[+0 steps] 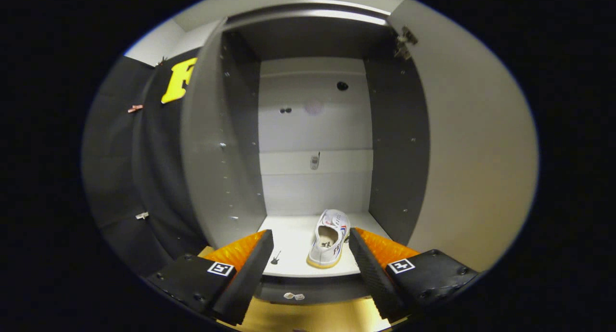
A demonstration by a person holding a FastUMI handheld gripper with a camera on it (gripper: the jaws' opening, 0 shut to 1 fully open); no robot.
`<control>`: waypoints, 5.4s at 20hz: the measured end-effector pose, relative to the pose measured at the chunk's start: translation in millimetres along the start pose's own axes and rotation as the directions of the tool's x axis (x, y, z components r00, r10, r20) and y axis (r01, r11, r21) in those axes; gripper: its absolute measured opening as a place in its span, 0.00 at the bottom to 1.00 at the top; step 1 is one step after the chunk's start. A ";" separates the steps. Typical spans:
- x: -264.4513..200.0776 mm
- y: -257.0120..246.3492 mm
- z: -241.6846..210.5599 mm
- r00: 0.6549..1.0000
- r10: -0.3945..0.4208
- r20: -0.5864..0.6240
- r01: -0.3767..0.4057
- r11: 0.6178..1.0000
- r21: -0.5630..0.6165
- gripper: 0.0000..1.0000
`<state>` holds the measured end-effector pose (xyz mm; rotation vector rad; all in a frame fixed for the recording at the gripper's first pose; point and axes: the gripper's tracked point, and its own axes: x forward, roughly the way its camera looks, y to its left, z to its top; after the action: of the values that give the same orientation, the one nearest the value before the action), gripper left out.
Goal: Open the shoe cabinet door, grab the shoes and put them into the shoe cabinet, then close the shoe cabinet door.
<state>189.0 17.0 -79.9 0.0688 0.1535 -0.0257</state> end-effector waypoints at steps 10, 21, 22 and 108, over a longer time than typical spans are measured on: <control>-189.7 -31.0 37.8 0.996 0.041 0.073 -0.047 0.996 0.079 0.99; -302.8 -159.0 52.5 0.986 0.086 0.140 -0.094 0.994 0.053 0.99; -303.8 -173.1 49.1 0.989 0.079 0.123 -0.086 0.995 0.050 0.98; -71.4 70.7 48.5 0.970 0.170 0.171 -0.167 0.985 -0.035 0.99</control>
<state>128.0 85.6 -16.4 0.0587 -0.0268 0.1395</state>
